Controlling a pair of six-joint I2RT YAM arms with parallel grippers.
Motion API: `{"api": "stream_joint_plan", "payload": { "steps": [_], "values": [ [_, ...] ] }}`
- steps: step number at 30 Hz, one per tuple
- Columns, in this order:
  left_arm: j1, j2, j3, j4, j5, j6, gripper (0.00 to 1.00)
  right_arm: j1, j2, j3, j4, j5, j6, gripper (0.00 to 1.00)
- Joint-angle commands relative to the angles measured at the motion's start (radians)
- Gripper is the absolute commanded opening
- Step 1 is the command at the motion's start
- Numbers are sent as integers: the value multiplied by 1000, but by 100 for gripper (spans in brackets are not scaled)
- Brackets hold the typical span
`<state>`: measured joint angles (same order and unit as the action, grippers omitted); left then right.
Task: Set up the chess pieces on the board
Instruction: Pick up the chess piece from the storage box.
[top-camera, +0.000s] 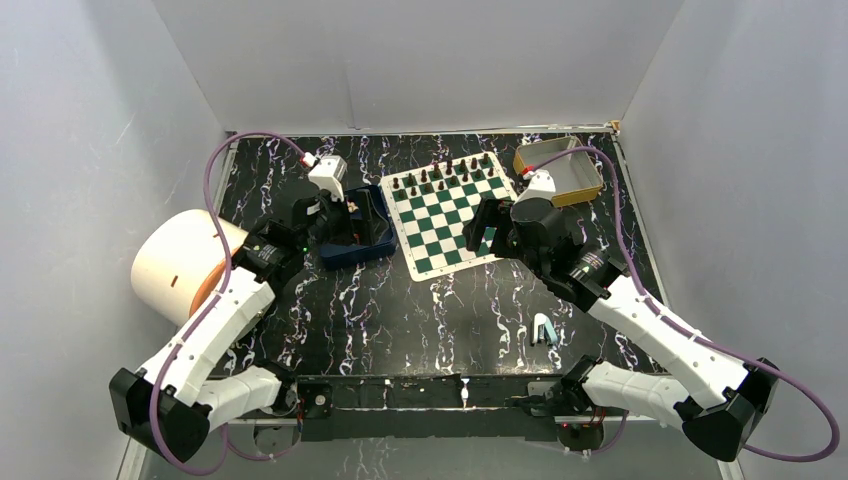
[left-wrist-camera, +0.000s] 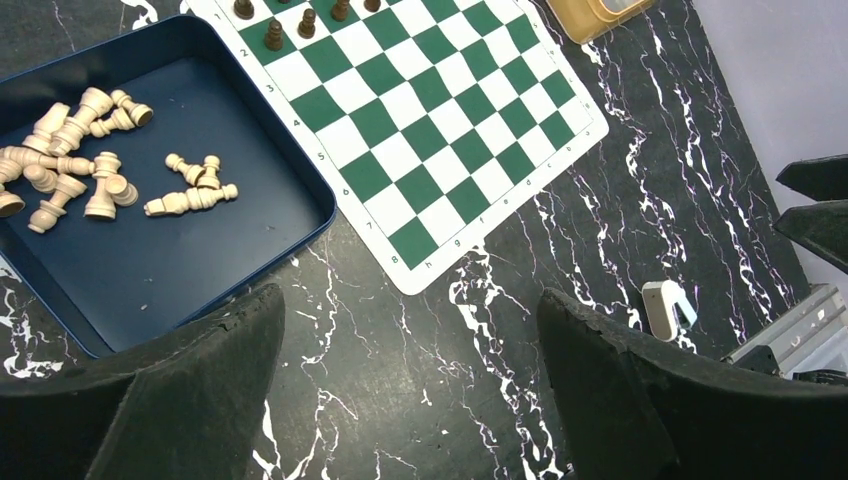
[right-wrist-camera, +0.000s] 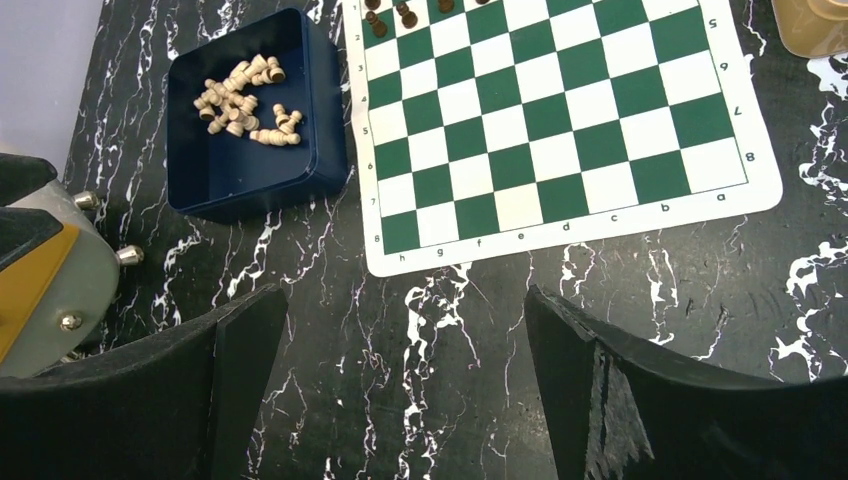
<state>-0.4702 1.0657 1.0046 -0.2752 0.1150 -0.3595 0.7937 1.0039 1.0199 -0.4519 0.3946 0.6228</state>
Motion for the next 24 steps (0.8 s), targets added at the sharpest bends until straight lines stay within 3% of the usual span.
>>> {"api": "stream_joint_plan", "payload": {
  "steps": [1, 10, 15, 19, 21, 24],
  "values": [
    [5, -34, 16, 8, -50, 7, 93, 6, -20, 37, 12, 31, 3, 99],
    [5, 23, 24, 0, -194, 14, 92, 6, -7, 23, -8, 14, -14, 99],
    [7, 119, 63, -24, -380, 8, 91, 6, -23, 16, 10, 3, -45, 99],
    [10, 220, 140, -69, -458, 50, 90, 6, -62, -7, 73, -213, -172, 99],
    [15, 266, 159, -70, -502, 55, 85, 5, -93, -30, 118, -282, -196, 99],
    [26, 336, 209, -83, -565, 61, 67, 6, -116, -44, 133, -286, -204, 99]
  ]
}}
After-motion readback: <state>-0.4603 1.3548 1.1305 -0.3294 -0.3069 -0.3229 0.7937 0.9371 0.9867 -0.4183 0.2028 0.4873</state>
